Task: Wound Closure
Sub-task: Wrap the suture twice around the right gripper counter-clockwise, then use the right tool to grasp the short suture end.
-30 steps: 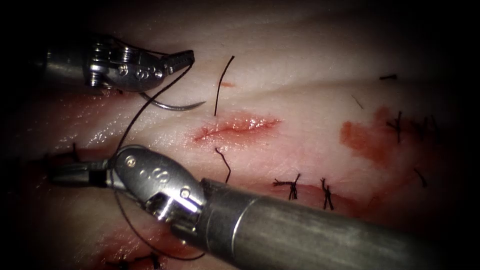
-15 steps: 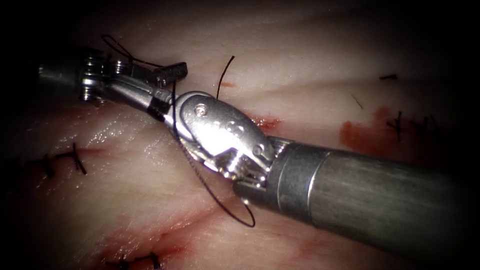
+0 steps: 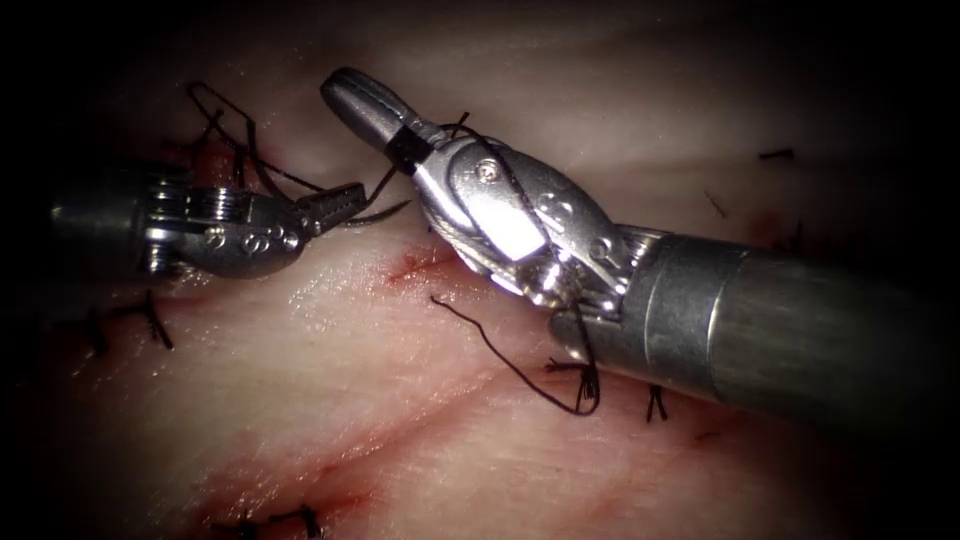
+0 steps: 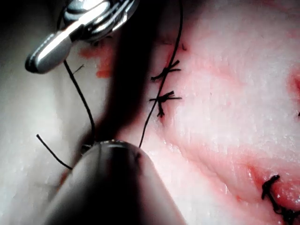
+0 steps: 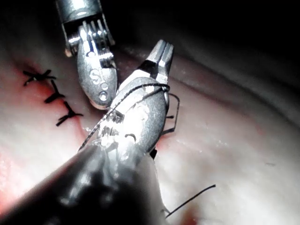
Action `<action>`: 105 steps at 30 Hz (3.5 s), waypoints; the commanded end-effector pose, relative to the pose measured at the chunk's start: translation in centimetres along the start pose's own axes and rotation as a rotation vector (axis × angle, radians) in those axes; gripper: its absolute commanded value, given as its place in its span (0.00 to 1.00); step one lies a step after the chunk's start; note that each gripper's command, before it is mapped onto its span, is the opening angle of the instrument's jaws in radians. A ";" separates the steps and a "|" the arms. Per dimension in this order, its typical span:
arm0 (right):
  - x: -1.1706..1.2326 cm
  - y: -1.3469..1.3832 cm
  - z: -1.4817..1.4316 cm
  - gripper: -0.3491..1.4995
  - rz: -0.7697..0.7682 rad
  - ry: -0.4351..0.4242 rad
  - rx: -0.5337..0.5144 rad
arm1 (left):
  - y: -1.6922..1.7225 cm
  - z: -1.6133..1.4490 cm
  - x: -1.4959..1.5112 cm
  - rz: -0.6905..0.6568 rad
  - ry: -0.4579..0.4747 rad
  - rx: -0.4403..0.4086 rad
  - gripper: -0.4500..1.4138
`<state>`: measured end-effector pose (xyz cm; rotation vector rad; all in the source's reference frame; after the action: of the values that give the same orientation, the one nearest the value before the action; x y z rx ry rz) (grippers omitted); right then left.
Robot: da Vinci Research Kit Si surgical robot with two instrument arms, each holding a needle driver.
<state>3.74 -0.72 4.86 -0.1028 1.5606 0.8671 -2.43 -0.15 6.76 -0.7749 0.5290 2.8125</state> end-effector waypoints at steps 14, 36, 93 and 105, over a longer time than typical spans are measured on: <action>-0.13 0.45 -0.10 0.39 -0.127 -0.362 -0.098 | 0.07 -0.15 0.14 0.031 0.001 -0.013 0.00; -0.93 0.41 -0.26 0.79 -0.103 -0.656 0.286 | -0.74 -0.25 0.37 0.114 0.122 0.001 0.00; -1.42 0.87 -0.21 0.69 0.099 -0.309 0.172 | 0.56 -0.12 0.12 0.178 0.147 -0.231 0.00; -1.79 1.12 -0.27 0.71 0.134 -0.401 0.037 | 0.35 -0.66 0.43 0.153 0.101 -0.239 0.04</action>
<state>3.20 -0.88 6.95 0.1952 1.2078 0.9109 -2.52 -0.72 6.04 -0.9606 0.2715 3.0290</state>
